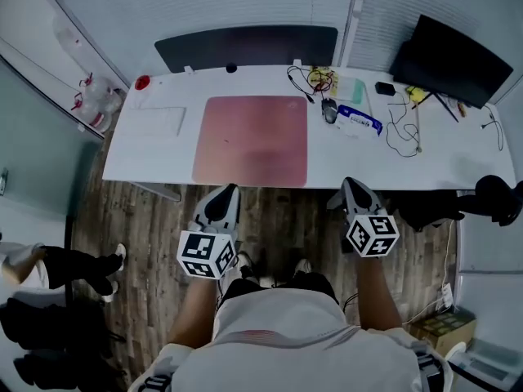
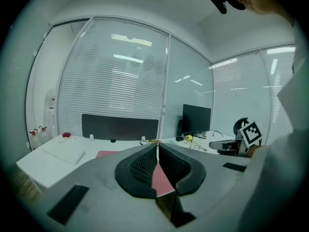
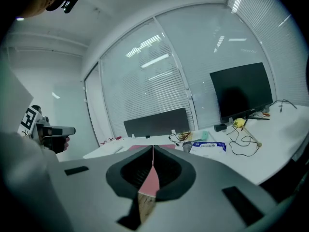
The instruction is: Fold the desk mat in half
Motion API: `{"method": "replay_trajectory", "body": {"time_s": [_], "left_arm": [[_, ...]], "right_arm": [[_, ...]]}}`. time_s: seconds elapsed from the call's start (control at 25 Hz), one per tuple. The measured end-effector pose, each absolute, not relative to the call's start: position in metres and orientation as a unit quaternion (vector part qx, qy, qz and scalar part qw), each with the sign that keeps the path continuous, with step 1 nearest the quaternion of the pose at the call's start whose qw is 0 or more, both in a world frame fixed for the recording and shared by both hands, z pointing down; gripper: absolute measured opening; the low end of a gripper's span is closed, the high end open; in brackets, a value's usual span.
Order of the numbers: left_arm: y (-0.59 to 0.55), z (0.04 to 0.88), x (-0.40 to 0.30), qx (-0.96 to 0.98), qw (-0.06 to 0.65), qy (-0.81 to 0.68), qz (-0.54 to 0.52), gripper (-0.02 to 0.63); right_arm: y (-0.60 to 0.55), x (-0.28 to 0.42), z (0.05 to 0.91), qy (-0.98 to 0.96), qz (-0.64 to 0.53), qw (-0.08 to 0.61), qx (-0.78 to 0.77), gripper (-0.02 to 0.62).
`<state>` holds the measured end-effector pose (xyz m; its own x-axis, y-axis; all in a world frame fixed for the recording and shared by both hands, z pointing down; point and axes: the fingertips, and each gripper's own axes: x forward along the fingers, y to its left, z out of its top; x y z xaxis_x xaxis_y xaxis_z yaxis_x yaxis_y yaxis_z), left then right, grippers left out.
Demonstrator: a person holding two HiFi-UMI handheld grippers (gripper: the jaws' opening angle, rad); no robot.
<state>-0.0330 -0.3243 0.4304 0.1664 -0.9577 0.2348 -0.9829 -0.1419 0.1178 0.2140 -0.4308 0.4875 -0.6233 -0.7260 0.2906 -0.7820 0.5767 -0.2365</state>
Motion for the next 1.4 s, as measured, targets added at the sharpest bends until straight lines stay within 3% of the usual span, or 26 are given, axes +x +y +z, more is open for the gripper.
{"method": "replay_trajectory", "body": {"time_s": [0.4, 0.64, 0.92, 1.4], "left_arm": [[-0.355, 0.46, -0.105, 0.779, 0.135, -0.609, 0.063, 0.025], [-0.347, 0.482, -0.136, 0.773, 0.164, -0.609, 0.066, 0.025], [-0.329, 0.509, -0.157, 0.75, 0.203, -0.626, 0.073, 0.025], [-0.314, 0.53, -0.152, 0.726, 0.253, -0.638, 0.051, 0.025]], "right_arm": [[-0.448, 0.147, 0.515, -0.854, 0.169, 0.138, 0.473, 0.065], [-0.465, 0.123, 0.597, -0.823, 0.202, 0.252, 0.468, 0.18], [-0.481, 0.122, 0.691, -0.779, 0.251, 0.334, 0.467, 0.19], [-0.479, 0.119, 0.744, -0.769, 0.271, 0.357, 0.457, 0.181]]}}
